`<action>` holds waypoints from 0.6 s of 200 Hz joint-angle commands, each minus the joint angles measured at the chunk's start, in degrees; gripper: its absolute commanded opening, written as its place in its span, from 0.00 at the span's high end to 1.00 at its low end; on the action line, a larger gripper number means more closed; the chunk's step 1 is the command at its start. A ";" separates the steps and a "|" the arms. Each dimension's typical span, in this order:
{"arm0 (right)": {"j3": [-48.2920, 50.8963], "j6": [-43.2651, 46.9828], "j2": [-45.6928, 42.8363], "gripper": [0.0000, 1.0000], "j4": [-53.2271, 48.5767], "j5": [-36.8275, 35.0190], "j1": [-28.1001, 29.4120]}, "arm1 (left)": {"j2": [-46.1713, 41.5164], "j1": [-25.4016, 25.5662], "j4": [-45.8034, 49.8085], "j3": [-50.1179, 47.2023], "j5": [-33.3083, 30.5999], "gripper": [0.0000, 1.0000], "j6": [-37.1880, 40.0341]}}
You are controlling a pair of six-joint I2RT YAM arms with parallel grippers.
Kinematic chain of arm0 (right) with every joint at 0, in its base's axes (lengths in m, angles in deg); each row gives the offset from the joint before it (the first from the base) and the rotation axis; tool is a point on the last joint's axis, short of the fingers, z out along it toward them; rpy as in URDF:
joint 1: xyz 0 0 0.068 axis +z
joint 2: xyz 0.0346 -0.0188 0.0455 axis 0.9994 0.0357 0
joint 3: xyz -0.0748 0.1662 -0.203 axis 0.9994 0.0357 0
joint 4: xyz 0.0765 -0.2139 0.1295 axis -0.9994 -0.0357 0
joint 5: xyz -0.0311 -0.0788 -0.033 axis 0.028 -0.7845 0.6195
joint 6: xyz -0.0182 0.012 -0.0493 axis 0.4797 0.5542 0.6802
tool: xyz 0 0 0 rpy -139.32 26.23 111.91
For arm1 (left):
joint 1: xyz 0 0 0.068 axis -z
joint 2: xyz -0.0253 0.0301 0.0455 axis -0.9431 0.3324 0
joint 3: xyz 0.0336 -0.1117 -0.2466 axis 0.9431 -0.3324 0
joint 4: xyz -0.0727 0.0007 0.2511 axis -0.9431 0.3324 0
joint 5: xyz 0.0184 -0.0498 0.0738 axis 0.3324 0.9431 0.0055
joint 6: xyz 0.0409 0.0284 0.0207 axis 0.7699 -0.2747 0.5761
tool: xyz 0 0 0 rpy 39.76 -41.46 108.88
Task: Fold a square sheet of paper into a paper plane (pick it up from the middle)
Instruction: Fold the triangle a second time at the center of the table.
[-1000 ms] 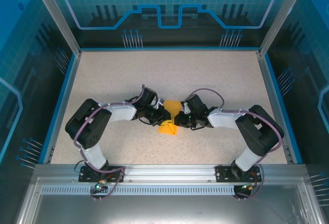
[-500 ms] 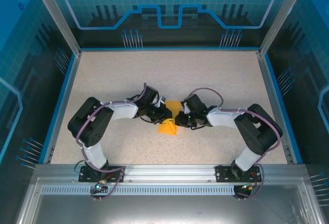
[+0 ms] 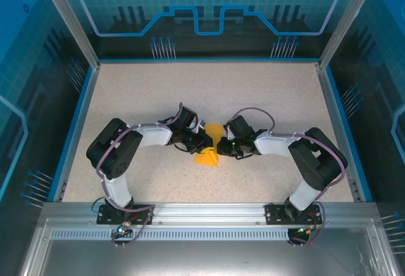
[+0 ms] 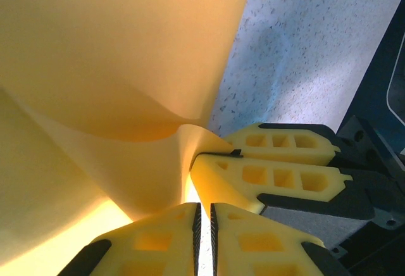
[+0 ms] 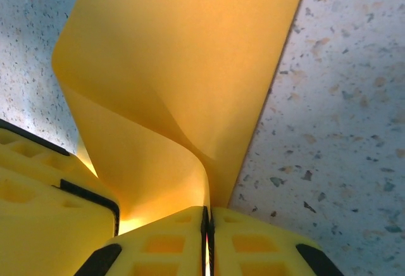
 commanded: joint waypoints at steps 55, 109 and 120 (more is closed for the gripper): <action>-2.60 2.82 1.37 0.89 -1.30 -0.32 -1.01 | 0.94 0.37 1.22 1.39 0.02 0.85 1.46; -3.09 3.07 2.55 0.89 -1.32 0.12 -1.25 | 1.33 0.39 1.39 1.47 -0.23 0.85 1.61; -3.18 3.12 2.73 0.89 -1.29 0.31 -1.26 | 1.33 0.36 1.53 1.47 -0.41 0.85 1.71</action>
